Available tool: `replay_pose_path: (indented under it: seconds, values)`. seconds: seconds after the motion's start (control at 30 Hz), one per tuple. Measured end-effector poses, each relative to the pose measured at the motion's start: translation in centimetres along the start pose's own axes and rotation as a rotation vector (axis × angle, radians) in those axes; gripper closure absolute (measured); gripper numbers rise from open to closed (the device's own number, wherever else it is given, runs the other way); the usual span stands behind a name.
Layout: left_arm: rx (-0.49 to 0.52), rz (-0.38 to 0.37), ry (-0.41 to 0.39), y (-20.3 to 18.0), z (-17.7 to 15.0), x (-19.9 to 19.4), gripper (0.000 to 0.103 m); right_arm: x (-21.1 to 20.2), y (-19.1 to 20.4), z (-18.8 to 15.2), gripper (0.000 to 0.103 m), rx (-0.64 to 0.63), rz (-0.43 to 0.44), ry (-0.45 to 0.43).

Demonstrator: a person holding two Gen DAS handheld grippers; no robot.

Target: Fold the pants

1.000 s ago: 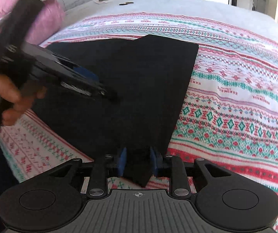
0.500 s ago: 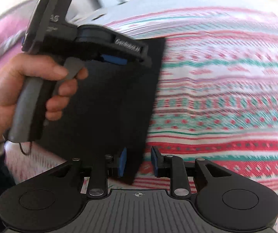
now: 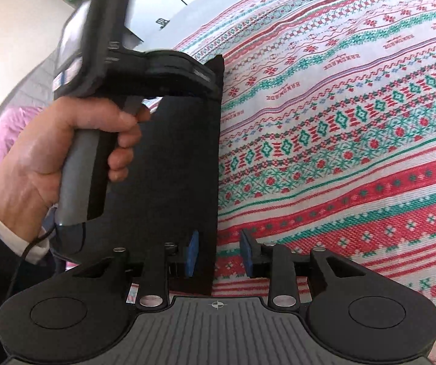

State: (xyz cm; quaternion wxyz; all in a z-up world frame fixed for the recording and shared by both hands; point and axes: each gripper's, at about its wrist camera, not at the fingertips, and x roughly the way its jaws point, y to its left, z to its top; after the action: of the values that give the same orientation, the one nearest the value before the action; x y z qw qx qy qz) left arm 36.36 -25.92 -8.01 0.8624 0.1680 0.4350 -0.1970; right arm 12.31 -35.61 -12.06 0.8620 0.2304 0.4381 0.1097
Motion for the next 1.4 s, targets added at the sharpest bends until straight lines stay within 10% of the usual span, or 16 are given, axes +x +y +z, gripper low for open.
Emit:
replay_pose_path:
  seconds: [0.37,0.47,0.6,1.13,1.4]
  values:
    - [-0.275,-0.145,-0.092,7.0,-1.6,-3.9,0.103,3.0,0.8,-0.5,0.072,0.007,0.074,-0.050]
    - [-0.309,-0.125,-0.111,7.2,-1.6,-4.3,0.103,2.6,1.6,-0.6,0.100,0.033,0.094,-0.078]
    - [-0.340,-0.116,-0.167,6.3,-0.5,-5.3,0.103,0.6,2.6,-0.1,0.101,-0.014,0.080,-0.149]
    - [-0.290,-0.312,-0.222,-13.2,9.4,-4.9,0.103,-14.4,-7.8,4.0,0.101,0.115,-0.155,-0.402]
    - [-0.301,-0.383,-0.138,-13.6,7.2,-0.9,0.052,-13.4,-13.4,4.5,0.100,0.332,-0.223,-0.321]
